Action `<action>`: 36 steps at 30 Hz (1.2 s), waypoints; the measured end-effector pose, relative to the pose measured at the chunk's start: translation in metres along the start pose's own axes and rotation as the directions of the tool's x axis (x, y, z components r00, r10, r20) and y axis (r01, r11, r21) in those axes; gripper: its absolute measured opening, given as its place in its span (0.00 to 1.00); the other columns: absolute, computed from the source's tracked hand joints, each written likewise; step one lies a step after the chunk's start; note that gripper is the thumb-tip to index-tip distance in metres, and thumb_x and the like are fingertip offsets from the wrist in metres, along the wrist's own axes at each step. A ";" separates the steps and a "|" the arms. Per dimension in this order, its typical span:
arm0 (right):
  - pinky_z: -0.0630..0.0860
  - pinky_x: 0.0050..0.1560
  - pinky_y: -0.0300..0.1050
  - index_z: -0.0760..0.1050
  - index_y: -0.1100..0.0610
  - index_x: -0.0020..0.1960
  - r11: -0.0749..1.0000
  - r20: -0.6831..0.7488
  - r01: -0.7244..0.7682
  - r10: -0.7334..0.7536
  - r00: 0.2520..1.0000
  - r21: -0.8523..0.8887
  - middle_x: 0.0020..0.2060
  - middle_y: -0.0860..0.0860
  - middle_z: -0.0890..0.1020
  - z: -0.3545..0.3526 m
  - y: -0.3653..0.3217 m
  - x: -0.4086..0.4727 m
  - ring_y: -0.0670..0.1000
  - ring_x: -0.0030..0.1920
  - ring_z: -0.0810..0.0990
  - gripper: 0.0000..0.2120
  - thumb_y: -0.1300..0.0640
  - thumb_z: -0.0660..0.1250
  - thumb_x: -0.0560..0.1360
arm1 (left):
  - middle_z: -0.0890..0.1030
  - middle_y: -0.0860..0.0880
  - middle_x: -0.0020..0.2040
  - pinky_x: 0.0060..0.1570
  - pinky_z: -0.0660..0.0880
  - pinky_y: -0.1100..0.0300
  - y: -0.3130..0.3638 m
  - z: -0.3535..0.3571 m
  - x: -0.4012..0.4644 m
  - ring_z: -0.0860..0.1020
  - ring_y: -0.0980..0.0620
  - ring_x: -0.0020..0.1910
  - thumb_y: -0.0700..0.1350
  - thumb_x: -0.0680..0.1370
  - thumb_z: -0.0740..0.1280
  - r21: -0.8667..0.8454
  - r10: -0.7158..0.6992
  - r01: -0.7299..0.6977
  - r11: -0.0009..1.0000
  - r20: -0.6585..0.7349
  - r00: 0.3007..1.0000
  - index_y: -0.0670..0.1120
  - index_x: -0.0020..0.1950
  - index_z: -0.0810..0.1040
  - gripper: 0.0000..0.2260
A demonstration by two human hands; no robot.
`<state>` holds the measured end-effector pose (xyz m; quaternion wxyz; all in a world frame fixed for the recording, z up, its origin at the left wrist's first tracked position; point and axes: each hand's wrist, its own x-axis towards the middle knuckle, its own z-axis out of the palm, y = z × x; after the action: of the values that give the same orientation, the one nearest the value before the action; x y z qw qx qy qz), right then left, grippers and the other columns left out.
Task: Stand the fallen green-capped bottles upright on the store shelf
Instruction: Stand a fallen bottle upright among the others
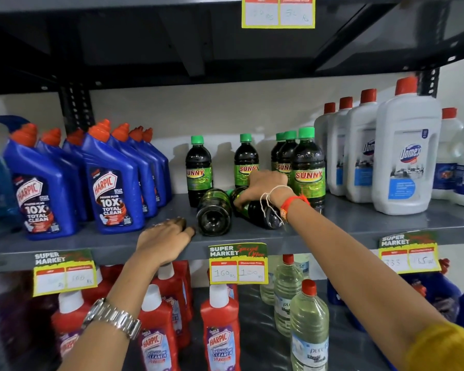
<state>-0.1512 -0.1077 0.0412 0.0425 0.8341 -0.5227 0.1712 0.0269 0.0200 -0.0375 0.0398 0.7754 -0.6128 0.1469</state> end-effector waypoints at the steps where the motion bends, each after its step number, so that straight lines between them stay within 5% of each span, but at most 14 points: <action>1: 0.68 0.43 0.45 0.69 0.54 0.44 1.000 -0.044 -0.010 0.011 0.999 0.025 0.40 0.50 0.76 0.001 0.001 -0.001 0.55 0.47 0.77 0.29 0.34 0.72 0.56 | 0.67 0.42 0.71 0.58 0.72 0.51 0.000 0.000 -0.001 0.70 0.43 0.66 0.46 0.79 0.49 0.036 0.021 -0.021 0.999 0.009 1.000 0.45 0.67 0.67 0.18; 6: 0.72 0.44 0.45 0.75 0.55 0.50 0.964 -0.320 -0.006 0.094 0.943 0.265 0.46 0.54 0.83 -0.002 0.010 -0.005 0.58 0.50 0.81 0.34 0.34 0.73 0.53 | 0.68 0.42 0.70 0.58 0.73 0.49 -0.001 0.001 0.000 0.70 0.42 0.66 0.44 0.79 0.50 0.095 0.044 -0.045 0.994 0.007 0.999 0.45 0.67 0.67 0.17; 12: 0.70 0.53 0.44 0.71 0.54 0.62 0.739 -0.507 0.177 0.248 0.826 0.650 0.52 0.51 0.81 -0.010 0.011 -0.014 0.55 0.55 0.79 0.39 0.42 0.75 0.54 | 0.70 0.41 0.67 0.58 0.73 0.47 -0.005 0.006 0.001 0.71 0.42 0.64 0.43 0.79 0.51 0.142 0.088 -0.085 0.986 -0.015 0.996 0.46 0.66 0.66 0.16; 19: 0.76 0.58 0.49 0.68 0.54 0.63 0.599 -0.485 0.276 0.219 0.846 0.751 0.52 0.49 0.81 0.000 0.015 -0.026 0.51 0.54 0.79 0.40 0.47 0.75 0.54 | 0.69 0.41 0.69 0.58 0.74 0.46 -0.006 0.007 0.002 0.70 0.41 0.66 0.42 0.79 0.53 0.210 0.120 -0.112 0.971 -0.025 0.992 0.48 0.68 0.64 0.17; 23: 0.73 0.54 0.40 0.66 0.52 0.65 0.505 -0.455 0.305 0.202 0.867 0.807 0.43 0.35 0.74 0.022 0.019 -0.033 0.38 0.46 0.75 0.38 0.52 0.76 0.58 | 0.69 0.42 0.68 0.53 0.76 0.49 -0.007 0.008 0.003 0.72 0.42 0.64 0.44 0.79 0.50 0.161 0.080 -0.074 0.984 -0.033 0.996 0.48 0.67 0.65 0.16; 26: 0.71 0.50 0.32 0.64 0.51 0.66 0.460 -0.446 0.322 0.190 0.875 0.828 0.45 0.37 0.74 0.026 0.023 -0.032 0.39 0.47 0.75 0.39 0.54 0.76 0.58 | 0.69 0.42 0.68 0.52 0.77 0.49 -0.008 0.011 0.004 0.72 0.42 0.63 0.43 0.79 0.53 0.189 0.099 -0.091 0.978 -0.036 0.994 0.48 0.67 0.64 0.16; 28: 0.70 0.50 0.31 0.62 0.53 0.67 0.495 -0.453 0.326 0.161 0.877 0.806 0.50 0.43 0.76 0.026 0.022 -0.032 0.44 0.52 0.76 0.42 0.52 0.78 0.58 | 0.70 0.41 0.68 0.53 0.77 0.48 -0.009 0.011 0.005 0.72 0.42 0.63 0.43 0.79 0.53 0.187 0.091 -0.084 0.979 -0.032 0.995 0.48 0.67 0.64 0.16; 32: 0.67 0.64 0.49 0.56 0.57 0.71 0.747 -0.494 0.249 0.121 0.861 0.616 0.64 0.59 0.69 0.032 0.017 -0.034 0.58 0.65 0.68 0.53 0.42 0.79 0.54 | 0.70 0.41 0.67 0.53 0.77 0.48 -0.009 0.013 0.005 0.73 0.42 0.62 0.42 0.79 0.55 0.203 0.101 -0.092 0.975 -0.035 0.994 0.48 0.67 0.63 0.17; 36: 0.66 0.66 0.52 0.54 0.61 0.71 0.833 -0.504 0.168 0.148 0.851 0.527 0.66 0.61 0.66 0.034 0.014 -0.032 0.62 0.66 0.66 0.56 0.43 0.79 0.54 | 0.69 0.41 0.68 0.55 0.76 0.47 -0.008 0.012 0.005 0.72 0.42 0.63 0.41 0.78 0.55 0.196 0.104 -0.098 0.976 -0.021 0.994 0.49 0.67 0.64 0.17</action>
<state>-0.1686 -0.0951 -0.0025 -0.0583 0.7338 -0.4139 0.5356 0.0377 0.0142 -0.0467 -0.0343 0.7412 -0.6332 0.2200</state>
